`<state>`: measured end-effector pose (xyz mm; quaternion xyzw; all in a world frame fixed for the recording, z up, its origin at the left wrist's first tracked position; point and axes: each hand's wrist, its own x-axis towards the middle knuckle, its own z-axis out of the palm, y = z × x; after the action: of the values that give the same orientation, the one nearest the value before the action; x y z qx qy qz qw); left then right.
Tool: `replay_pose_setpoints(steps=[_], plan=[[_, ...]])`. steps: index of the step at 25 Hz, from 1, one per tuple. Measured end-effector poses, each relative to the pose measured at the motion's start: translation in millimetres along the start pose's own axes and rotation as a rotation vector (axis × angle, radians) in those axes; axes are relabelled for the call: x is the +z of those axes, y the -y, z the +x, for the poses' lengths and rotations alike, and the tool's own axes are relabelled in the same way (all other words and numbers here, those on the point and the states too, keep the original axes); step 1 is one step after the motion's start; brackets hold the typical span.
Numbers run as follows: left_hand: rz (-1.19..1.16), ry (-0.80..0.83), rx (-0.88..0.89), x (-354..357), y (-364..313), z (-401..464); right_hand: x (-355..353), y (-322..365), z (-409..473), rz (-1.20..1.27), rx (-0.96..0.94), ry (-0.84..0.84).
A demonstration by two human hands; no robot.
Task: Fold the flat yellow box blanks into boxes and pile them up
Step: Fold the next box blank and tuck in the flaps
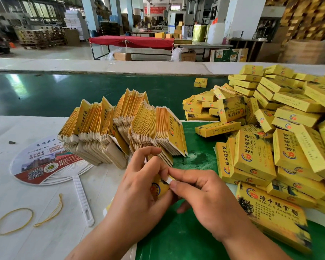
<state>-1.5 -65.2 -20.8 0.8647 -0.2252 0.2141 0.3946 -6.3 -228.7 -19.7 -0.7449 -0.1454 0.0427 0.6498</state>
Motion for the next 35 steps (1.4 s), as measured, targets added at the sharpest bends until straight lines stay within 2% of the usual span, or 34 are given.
replay_pose_setpoints(steps=[4,6,12,16,20,22,25,27,32,35], plan=[[0.006,0.029,0.020,2.9,0.2,-1.1,2.2,-0.5,-2.1,-0.022,-0.001,-0.064],[-0.001,0.027,0.029,5.3,1.9,-1.5,3.5,0.4,-3.9,-0.073,-0.060,-0.081],[-0.019,-0.059,-0.027,6.2,1.3,0.8,13.8,7.8,-10.4,-0.239,-0.220,-0.008],[0.033,-0.087,-0.023,9.3,-0.2,1.7,10.4,4.2,-7.2,-0.250,-0.293,-0.192],[0.112,-0.119,-0.170,6.9,-0.6,4.0,7.5,2.1,-2.1,-0.285,-0.336,-0.289],[0.043,-0.126,-0.203,4.3,2.3,3.7,4.3,1.6,-2.9,-0.224,-0.325,-0.226],[-0.038,-0.120,-0.190,-1.6,4.9,2.6,-4.6,1.7,-0.7,-0.026,-0.209,-0.073],[-0.037,-0.112,-0.167,-3.5,5.3,2.1,-8.3,2.0,0.1,0.007,-0.175,-0.044],[0.002,-0.078,-0.168,-4.7,9.0,1.8,-10.0,3.0,-1.4,-0.037,-0.205,-0.046],[0.035,-0.070,-0.174,-4.5,9.3,1.1,-11.0,2.2,-1.2,-0.174,-0.244,-0.055]])
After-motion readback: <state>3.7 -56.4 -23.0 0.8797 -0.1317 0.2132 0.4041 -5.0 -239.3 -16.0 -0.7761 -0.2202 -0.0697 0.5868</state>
